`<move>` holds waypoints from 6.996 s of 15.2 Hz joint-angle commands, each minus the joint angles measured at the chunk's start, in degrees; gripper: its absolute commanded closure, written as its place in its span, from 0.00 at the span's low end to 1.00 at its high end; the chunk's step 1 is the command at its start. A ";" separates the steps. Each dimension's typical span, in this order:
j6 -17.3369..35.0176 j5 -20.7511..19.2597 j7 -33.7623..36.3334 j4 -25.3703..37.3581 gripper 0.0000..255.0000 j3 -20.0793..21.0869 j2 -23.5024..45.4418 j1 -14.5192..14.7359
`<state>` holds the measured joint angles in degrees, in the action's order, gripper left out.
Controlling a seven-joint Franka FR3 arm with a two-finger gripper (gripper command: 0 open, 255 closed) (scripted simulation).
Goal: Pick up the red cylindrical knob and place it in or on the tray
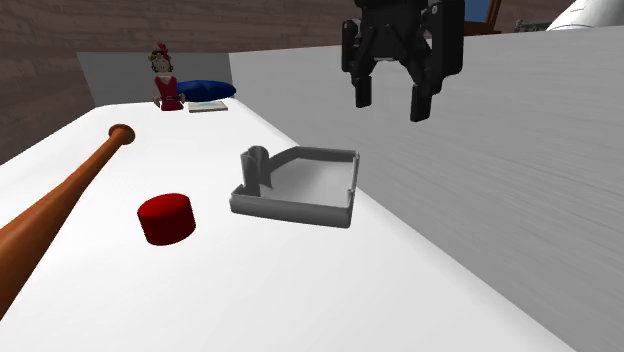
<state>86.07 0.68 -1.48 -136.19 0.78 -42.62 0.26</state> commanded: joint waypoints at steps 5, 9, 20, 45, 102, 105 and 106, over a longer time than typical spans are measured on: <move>6.73 -2.07 -4.33 0.65 0.00 -2.60 6.15 -0.48; 13.01 -3.42 -8.48 2.62 0.00 -4.99 13.10 -0.83; 26.11 -2.83 -19.89 14.58 0.00 -10.16 34.66 -1.22; 35.22 0.30 -26.35 21.26 1.00 -11.38 48.88 -2.11; 10.26 -7.94 -27.42 3.10 1.00 -12.19 5.14 -5.91; 12.49 -8.14 -27.35 0.63 1.00 -12.39 4.90 -6.01; 13.24 -8.21 -27.32 -0.17 1.00 -12.47 4.85 -6.04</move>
<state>98.42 -7.49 -28.95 -135.31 -11.71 -37.60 -5.76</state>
